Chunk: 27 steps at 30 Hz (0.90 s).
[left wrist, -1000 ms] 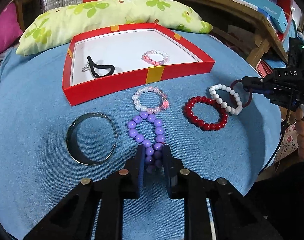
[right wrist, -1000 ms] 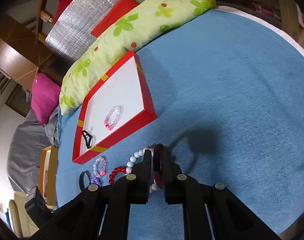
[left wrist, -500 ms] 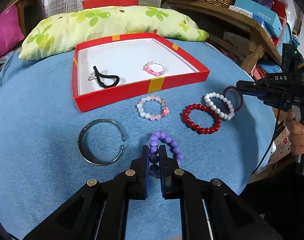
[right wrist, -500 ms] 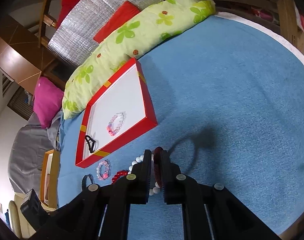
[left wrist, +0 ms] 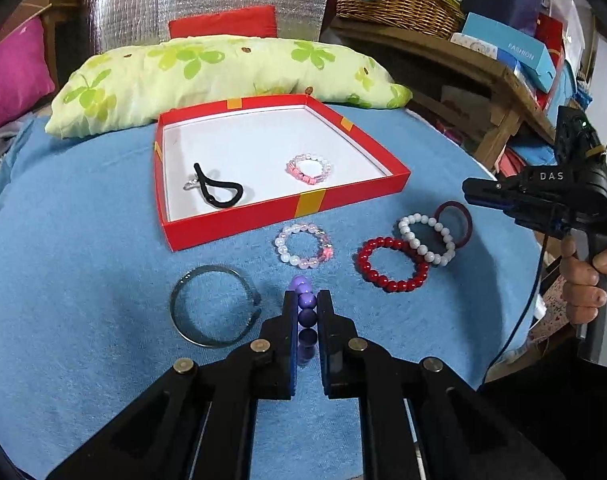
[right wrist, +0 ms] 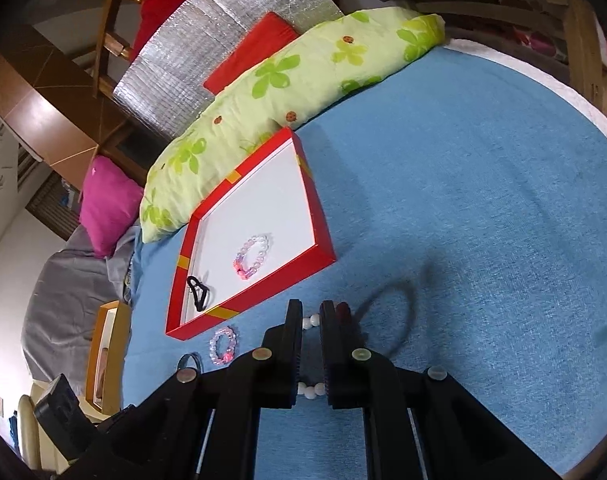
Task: Organize jewelry
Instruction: 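Carry the purple bracelet and maroon ring into the red box and release both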
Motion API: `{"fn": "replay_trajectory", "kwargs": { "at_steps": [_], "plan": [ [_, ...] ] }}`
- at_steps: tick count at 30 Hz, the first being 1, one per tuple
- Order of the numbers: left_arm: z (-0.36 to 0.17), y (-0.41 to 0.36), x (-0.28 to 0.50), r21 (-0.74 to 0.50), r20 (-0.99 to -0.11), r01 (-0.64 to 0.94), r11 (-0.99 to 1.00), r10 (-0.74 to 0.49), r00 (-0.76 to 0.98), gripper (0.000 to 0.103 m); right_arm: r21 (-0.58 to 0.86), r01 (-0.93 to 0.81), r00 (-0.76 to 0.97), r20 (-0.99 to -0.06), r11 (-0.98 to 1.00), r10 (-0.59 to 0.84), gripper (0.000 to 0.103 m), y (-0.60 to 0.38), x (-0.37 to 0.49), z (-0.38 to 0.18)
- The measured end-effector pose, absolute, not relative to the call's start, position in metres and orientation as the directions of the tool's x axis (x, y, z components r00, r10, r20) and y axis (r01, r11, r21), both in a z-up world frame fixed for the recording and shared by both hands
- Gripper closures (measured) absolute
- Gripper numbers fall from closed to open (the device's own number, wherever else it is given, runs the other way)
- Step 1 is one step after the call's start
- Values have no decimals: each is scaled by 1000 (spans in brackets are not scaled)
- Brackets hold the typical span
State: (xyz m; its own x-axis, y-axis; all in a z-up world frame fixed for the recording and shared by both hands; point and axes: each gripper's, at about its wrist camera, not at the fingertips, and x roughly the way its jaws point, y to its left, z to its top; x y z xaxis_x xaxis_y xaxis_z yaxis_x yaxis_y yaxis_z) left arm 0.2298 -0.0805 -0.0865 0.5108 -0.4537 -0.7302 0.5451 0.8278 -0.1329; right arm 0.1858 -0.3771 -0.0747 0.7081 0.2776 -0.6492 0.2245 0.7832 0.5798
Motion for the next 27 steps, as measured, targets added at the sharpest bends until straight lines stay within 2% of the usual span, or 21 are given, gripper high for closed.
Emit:
{"fn": "replay_trajectory", "kwargs": {
  "at_steps": [4, 9, 12, 14, 16, 18, 19, 20, 23, 27],
  "plan": [
    [-83, -79, 230, -131, -724, 538, 833, -451, 522, 94, 579, 215, 710, -646, 786, 281, 93, -375, 186, -72],
    [-83, -79, 231, -121, -723, 538, 834, -445, 528, 94, 513, 293, 689, -698, 807, 194, 92, -384, 184, -72],
    [-83, -79, 231, -118, -725, 534, 837, -440, 530, 94, 525, 293, 668, -711, 799, 222, 77, -387, 186, -75],
    [-83, -79, 231, -116, -725, 533, 838, -439, 531, 94, 512, 283, 663, -715, 811, 221, 54, -383, 186, -75],
    [-83, -80, 231, -117, -724, 534, 837, -440, 531, 94, 501, 268, 654, -722, 823, 226, 46, -378, 187, -76],
    [-82, -79, 230, -116, -721, 534, 837, -441, 535, 94, 478, 241, 659, -719, 844, 219, 49, -371, 188, -76],
    [-81, -79, 230, -115, -718, 535, 837, -442, 537, 94, 458, 236, 649, -731, 857, 212, 66, -367, 190, -78],
    [-80, -79, 230, -116, -716, 535, 837, -444, 539, 94, 434, 232, 627, -751, 871, 207, 94, -363, 193, -82],
    [-75, -78, 231, -127, -704, 535, 835, -456, 544, 94, 393, 266, 601, -782, 880, 168, 96, -362, 194, -90],
    [-68, -79, 232, -135, -679, 538, 832, -473, 561, 94, 425, 216, 726, -672, 879, 146, 96, -367, 181, -61]
  ]
}}
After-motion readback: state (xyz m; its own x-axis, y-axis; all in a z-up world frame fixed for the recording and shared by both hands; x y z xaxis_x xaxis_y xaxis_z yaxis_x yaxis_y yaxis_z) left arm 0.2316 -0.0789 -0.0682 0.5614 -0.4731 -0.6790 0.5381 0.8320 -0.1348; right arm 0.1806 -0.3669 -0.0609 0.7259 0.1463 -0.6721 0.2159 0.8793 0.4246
